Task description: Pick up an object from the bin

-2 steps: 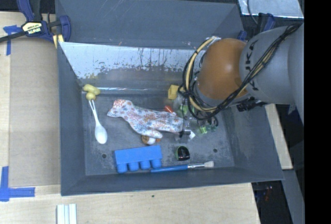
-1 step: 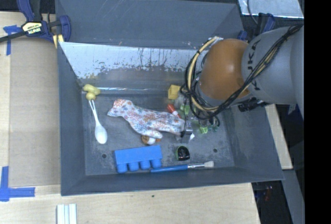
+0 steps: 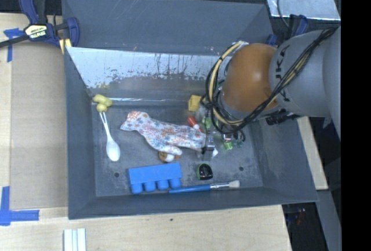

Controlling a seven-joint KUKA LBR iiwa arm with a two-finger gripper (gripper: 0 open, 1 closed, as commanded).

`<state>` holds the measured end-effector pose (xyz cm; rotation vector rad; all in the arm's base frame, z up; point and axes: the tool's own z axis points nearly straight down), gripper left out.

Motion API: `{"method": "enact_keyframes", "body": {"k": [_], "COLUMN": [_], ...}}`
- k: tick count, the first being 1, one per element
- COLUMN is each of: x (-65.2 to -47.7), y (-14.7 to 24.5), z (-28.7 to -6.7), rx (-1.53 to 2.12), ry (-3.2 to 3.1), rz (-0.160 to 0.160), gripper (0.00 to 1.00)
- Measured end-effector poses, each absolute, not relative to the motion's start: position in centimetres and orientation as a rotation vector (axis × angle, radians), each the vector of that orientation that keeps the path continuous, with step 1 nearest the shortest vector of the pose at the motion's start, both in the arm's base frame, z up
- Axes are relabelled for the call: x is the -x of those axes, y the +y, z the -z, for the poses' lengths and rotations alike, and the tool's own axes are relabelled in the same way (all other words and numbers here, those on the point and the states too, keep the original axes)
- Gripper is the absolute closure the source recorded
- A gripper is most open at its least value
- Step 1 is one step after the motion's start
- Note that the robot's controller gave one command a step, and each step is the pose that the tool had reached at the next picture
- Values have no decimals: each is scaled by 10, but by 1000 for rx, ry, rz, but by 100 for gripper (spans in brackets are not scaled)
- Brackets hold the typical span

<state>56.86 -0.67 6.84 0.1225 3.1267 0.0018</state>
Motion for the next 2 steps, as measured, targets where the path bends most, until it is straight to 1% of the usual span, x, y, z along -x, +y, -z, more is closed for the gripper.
{"method": "enact_keyframes", "body": {"k": [1,2], "x": [-568,-570], "y": [-8,-8], "z": [-71,-71], "rx": [-124,-124], "ry": [3124,3120], "rz": [-3,-2], "gripper": [0,100]}}
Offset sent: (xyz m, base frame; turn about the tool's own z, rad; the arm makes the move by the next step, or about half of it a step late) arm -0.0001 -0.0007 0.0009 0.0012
